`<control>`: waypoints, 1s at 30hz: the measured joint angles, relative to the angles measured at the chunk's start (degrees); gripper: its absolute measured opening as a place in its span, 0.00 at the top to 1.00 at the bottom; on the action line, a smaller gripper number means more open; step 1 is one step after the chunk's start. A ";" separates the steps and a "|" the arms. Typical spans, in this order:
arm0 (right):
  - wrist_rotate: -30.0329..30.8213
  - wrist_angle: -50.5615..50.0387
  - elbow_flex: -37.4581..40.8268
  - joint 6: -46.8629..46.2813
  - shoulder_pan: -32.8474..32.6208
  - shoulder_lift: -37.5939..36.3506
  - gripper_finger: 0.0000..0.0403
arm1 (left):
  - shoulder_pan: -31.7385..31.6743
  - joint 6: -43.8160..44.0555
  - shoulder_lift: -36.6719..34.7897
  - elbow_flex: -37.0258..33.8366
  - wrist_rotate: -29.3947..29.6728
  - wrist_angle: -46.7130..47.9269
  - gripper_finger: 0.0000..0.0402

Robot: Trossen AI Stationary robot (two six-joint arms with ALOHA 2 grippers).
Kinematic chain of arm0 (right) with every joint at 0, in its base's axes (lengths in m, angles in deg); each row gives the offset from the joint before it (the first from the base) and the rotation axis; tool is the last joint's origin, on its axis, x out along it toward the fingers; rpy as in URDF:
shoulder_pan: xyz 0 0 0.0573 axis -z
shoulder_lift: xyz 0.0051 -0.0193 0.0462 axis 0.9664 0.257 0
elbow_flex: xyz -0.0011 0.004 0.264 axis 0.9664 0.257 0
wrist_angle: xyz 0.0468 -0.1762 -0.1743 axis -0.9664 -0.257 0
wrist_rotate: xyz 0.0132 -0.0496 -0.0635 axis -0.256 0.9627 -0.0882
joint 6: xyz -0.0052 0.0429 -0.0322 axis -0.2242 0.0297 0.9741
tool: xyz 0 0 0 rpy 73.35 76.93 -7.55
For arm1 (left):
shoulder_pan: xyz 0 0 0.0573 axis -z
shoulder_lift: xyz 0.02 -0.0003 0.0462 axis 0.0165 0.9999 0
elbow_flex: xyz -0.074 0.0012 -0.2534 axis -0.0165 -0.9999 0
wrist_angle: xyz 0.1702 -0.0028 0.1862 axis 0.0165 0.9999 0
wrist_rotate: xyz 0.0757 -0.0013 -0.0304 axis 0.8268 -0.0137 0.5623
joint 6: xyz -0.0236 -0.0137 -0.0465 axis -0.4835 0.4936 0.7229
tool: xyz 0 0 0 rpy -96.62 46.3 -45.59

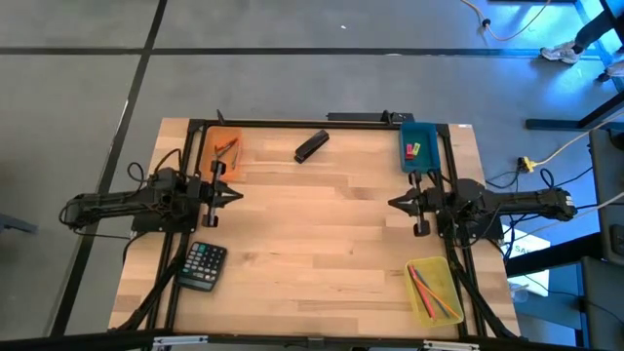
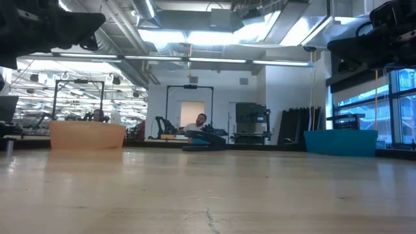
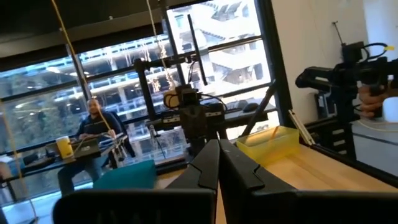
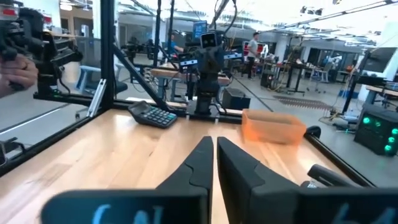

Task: Sort crayons/erasers/pens/pencils in bins
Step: Return to Home Position

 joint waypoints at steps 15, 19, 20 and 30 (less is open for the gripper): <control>0.29 -2.71 0.00 0.24 -0.02 0.00 0.92 | 1.36 10.65 0.02 0.00 3.39 13.29 1.00; 7.29 -4.39 0.00 -0.32 0.02 0.00 0.92 | 1.70 11.94 0.20 0.05 4.25 18.08 0.98; 8.29 -4.33 0.00 -0.96 0.00 -0.02 0.92 | 1.70 12.03 0.30 0.04 4.58 17.90 0.97; 8.78 -4.33 0.00 -1.15 0.00 -0.01 0.92 | 1.70 12.07 0.39 0.04 5.04 18.00 0.93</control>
